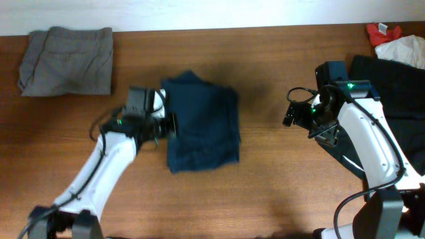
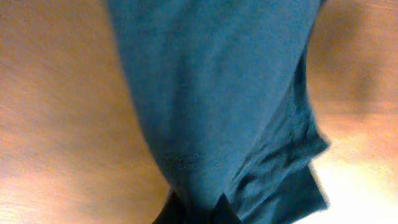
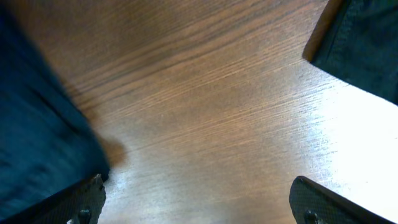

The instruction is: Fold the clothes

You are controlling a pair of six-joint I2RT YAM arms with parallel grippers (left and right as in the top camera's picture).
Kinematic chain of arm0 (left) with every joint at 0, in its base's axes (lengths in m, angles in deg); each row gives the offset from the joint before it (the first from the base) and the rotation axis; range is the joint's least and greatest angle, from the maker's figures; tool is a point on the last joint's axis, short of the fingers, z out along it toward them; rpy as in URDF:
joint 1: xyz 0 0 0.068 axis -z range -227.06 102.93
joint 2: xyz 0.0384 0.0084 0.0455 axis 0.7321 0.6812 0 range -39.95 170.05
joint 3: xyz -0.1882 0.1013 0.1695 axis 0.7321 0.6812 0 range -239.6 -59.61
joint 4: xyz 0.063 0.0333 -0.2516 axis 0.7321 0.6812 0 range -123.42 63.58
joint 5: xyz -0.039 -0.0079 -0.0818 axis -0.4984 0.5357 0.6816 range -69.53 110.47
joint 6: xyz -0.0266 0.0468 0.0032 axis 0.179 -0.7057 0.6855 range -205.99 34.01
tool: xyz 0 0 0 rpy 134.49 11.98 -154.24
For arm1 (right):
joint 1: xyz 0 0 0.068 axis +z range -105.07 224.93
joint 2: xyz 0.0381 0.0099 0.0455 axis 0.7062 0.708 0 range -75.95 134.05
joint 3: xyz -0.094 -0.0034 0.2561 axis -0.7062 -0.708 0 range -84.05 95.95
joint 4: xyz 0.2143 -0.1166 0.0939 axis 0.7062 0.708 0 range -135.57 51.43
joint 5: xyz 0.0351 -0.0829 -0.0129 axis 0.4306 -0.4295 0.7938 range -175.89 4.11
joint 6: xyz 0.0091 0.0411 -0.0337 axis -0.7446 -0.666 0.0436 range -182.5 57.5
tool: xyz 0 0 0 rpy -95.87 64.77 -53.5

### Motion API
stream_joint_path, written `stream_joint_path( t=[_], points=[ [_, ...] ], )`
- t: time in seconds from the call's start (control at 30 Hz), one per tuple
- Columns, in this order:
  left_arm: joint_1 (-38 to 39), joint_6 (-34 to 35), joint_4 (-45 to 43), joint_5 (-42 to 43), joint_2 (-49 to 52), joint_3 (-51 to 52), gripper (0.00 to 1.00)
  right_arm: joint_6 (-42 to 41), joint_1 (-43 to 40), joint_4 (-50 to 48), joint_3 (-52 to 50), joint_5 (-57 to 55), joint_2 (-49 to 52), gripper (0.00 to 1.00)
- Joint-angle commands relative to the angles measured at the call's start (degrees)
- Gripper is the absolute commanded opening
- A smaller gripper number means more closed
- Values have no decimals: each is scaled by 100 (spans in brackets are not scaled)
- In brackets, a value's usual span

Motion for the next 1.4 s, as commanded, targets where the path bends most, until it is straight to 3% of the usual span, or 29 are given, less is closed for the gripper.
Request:
stream_joint_path(
  t=[0.0, 0.07, 0.2, 0.37, 0.5, 0.7, 0.97, 1.37],
  points=[
    [-411, -1091, 330, -1187, 802, -1012, 1, -7, -4, 2, 74, -70, -17, 98],
    [-713, -1635, 422, -1231, 1292, -1576, 1, -7, -4, 2, 74, -70, -17, 98],
    [-1235, -1967, 179, -1506, 1943, -2288, 1, -7, -4, 2, 74, -70, -17, 98],
    [-1569, -2988, -1187, -1685, 2166, -2343, 1, -7, -4, 2, 74, -70, -17, 98],
    [-1694, -3324, -2050, -2035, 2166, -2345, 1, -7, -4, 2, 74, -70, -17, 98],
    [-1816, -4113, -2588, -2212, 2166, -2345, 0, -7, -4, 2, 74, -70, -17, 98],
    [-1816, -4127, -3158, -3442, 2159, -2485, 0, -7, -4, 2, 74, -70, -17, 98],
    [-1838, -4041, -3473, -3884, 2162, -2645, 1, -7, -4, 2, 74, -70, -17, 98]
  ],
)
